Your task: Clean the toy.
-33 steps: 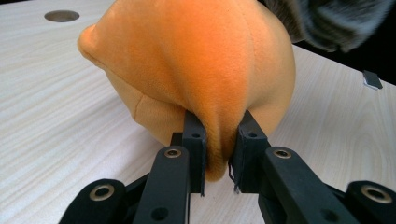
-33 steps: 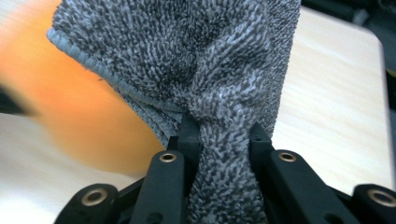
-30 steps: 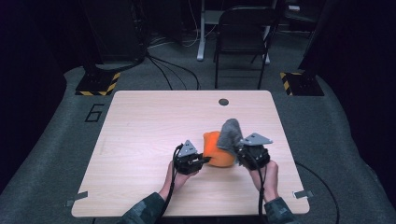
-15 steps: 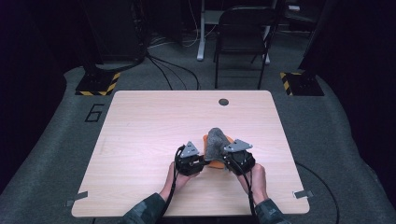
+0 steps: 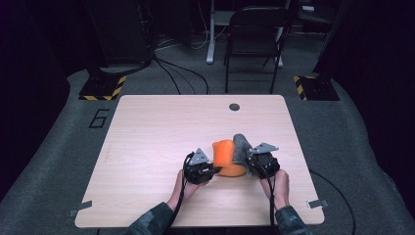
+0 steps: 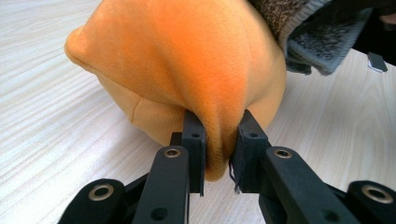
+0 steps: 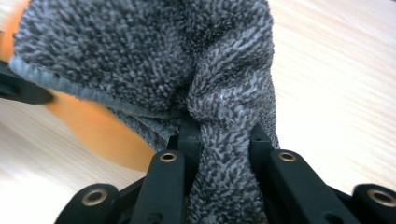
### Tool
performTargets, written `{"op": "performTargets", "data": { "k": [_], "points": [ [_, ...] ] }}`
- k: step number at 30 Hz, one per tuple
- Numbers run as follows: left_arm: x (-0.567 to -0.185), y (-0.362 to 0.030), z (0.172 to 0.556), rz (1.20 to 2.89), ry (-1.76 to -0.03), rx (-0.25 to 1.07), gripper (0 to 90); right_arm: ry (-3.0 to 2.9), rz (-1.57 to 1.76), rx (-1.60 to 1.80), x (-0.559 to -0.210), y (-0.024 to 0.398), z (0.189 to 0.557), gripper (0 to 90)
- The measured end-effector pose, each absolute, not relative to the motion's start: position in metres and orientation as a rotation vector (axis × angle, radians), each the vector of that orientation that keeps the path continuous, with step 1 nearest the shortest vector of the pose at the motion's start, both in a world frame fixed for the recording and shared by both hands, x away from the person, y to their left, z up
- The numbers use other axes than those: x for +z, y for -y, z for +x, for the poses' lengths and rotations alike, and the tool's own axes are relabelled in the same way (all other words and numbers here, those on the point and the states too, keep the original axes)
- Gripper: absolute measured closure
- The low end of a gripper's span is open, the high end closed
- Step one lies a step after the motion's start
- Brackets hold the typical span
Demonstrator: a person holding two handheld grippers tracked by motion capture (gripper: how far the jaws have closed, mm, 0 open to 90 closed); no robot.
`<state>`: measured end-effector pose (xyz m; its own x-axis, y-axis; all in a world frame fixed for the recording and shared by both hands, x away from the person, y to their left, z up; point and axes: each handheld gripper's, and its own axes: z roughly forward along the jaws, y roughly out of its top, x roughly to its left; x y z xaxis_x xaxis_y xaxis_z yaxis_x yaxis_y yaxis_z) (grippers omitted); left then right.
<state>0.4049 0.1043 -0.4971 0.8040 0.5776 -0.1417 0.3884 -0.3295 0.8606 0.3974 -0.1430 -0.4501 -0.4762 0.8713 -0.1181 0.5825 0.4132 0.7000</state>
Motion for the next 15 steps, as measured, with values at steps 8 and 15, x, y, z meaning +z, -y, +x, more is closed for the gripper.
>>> {"op": "performTargets", "data": {
  "k": [8,15],
  "points": [
    [-0.497,-0.104,0.404,1.963,-0.721,0.225,77.4,-2.201,1.297,0.757,-0.462,0.153,0.405,74.9],
    [-0.497,-0.104,0.404,1.965,-0.718,0.222,77.3,-2.200,1.337,0.716,-0.472,0.160,0.411,74.9]
  ]
}}
